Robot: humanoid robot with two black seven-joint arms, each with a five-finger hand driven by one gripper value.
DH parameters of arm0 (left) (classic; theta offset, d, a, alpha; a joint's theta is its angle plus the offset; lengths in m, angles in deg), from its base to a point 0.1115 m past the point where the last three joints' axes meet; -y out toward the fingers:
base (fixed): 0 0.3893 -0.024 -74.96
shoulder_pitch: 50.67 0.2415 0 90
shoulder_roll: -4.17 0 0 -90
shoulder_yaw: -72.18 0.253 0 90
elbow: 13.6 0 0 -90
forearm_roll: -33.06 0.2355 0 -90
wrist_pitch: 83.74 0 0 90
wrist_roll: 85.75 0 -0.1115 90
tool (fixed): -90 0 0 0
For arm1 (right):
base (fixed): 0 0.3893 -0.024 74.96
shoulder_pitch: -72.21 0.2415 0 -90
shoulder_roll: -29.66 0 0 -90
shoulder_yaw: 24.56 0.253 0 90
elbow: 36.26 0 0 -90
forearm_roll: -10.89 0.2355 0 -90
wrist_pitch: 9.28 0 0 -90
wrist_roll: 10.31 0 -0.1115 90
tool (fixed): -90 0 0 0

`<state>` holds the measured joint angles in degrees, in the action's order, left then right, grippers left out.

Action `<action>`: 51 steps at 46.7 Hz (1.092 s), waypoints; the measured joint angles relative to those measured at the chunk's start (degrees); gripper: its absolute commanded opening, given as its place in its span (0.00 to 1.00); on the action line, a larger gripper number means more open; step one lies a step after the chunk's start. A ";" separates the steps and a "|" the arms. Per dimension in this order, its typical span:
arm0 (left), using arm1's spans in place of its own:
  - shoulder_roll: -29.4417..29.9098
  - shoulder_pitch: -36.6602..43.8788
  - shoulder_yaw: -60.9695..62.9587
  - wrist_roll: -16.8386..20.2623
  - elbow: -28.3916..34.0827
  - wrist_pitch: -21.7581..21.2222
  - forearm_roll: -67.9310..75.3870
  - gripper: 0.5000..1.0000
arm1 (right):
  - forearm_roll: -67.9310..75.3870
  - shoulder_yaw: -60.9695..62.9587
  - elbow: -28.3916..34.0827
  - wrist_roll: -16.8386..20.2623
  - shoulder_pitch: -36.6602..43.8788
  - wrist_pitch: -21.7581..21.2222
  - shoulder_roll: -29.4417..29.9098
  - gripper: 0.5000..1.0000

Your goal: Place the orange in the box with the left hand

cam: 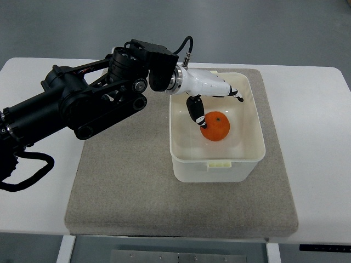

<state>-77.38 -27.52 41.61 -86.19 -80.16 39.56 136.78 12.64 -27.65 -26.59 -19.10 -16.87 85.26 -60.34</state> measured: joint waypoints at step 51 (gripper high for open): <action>3.82 8.50 -17.94 1.99 13.68 -31.12 -41.28 0.99 | 0.00 -0.01 0.00 0.00 -0.05 0.00 0.00 0.85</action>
<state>-73.56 -19.01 23.67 -84.20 -66.48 8.44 95.50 12.64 -27.66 -26.59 -19.09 -16.92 85.26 -60.34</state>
